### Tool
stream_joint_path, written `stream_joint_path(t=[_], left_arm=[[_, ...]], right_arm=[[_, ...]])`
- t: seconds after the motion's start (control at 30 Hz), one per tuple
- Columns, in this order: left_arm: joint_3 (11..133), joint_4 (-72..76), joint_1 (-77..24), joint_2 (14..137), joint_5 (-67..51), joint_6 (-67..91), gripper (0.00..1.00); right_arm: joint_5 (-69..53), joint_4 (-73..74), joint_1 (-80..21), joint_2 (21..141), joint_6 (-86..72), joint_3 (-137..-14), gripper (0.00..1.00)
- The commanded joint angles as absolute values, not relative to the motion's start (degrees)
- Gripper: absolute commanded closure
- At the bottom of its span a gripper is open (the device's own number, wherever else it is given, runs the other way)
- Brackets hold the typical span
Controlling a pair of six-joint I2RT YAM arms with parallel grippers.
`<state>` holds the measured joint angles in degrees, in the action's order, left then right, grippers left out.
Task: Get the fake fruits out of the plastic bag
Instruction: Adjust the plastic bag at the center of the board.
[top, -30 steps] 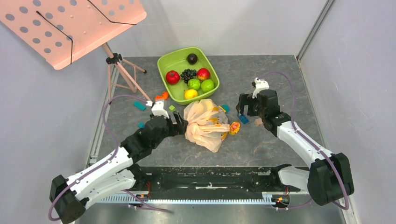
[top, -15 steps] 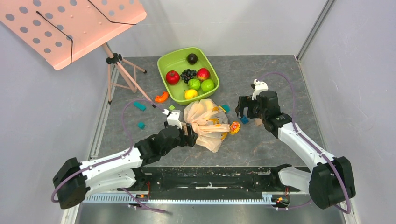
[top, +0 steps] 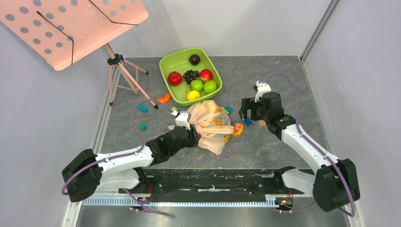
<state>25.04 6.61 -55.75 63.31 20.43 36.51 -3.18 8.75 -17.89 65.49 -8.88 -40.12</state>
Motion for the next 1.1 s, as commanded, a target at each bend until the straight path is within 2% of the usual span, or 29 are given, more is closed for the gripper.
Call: stream_joint_path(t=[0.0, 0.17, 0.33, 0.53, 0.8, 0.93, 1.07], left_arm=[[24.87, 11.11, -56.1, 64.64, 21.04, 33.86, 0.6], [26.53, 9.21, -56.08, 64.27, 20.94, 31.0, 0.97], [32.46, 4.25, -56.09, 62.89, 17.47, 22.29, 0.98], [42.96, -3.39, -56.13, 64.05, 8.11, 8.09, 0.98], [47.91, -5.89, -56.15, 59.55, -9.55, -17.98, 0.98], [51.75, -9.62, -56.02, 60.43, -8.47, -25.7, 0.98], [58.84, -17.73, -55.98, 64.29, -13.58, -34.58, 0.98]], right_arm=[[-2.77, 8.48, -18.19, 63.74, -7.74, -42.11, 0.06], [-1.85, 9.15, -18.15, 62.82, -6.86, -42.17, 0.07], [-3.45, 10.39, -18.19, 60.78, -5.44, -42.93, 0.09], [-10.78, 8.45, -18.19, 56.39, -3.49, -42.98, 0.07], [-17.42, 4.86, -18.19, 51.24, 3.97, -41.44, 0.05], [-23.06, 0.73, -18.19, 47.91, 7.71, -39.12, 0.03], [-27.03, -3.23, -18.19, 44.92, 9.92, -37.28, 0.02]])
